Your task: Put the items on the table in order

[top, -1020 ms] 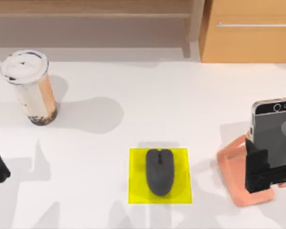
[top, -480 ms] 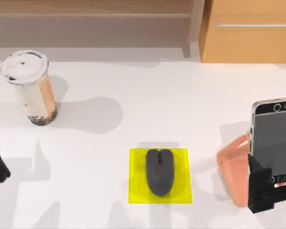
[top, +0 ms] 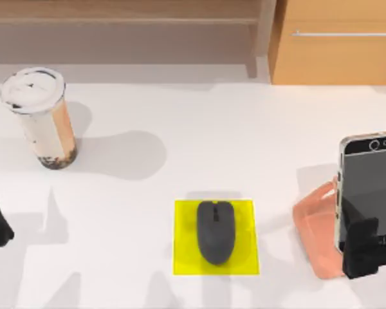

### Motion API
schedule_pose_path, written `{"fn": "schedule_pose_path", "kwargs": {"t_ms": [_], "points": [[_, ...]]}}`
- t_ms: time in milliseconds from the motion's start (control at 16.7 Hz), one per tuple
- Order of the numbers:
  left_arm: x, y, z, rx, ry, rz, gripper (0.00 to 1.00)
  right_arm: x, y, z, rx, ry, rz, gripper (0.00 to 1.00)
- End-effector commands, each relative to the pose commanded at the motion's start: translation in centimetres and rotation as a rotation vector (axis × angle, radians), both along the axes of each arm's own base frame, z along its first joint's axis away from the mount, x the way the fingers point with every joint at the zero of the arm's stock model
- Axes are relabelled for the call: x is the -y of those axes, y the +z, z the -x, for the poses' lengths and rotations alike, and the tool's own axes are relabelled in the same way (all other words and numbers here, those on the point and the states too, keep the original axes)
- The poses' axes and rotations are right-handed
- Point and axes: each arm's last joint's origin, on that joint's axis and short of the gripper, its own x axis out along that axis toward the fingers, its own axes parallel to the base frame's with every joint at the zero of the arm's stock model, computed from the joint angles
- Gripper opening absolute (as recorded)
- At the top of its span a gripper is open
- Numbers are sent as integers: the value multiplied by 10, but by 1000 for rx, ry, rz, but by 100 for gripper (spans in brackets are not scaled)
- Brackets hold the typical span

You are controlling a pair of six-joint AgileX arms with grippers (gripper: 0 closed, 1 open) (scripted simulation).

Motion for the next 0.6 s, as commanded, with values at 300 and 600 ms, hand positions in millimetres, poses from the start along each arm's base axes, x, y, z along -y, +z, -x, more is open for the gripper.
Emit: {"fn": "schedule_pose_path", "kwargs": {"t_ms": [300, 600], "points": [[0, 0, 0, 0, 0, 0, 100, 33, 2, -7, 118, -47, -102, 100], [0, 0, 0, 0, 0, 0, 100, 70, -22, -9, 235, -136, -117, 100]]}}
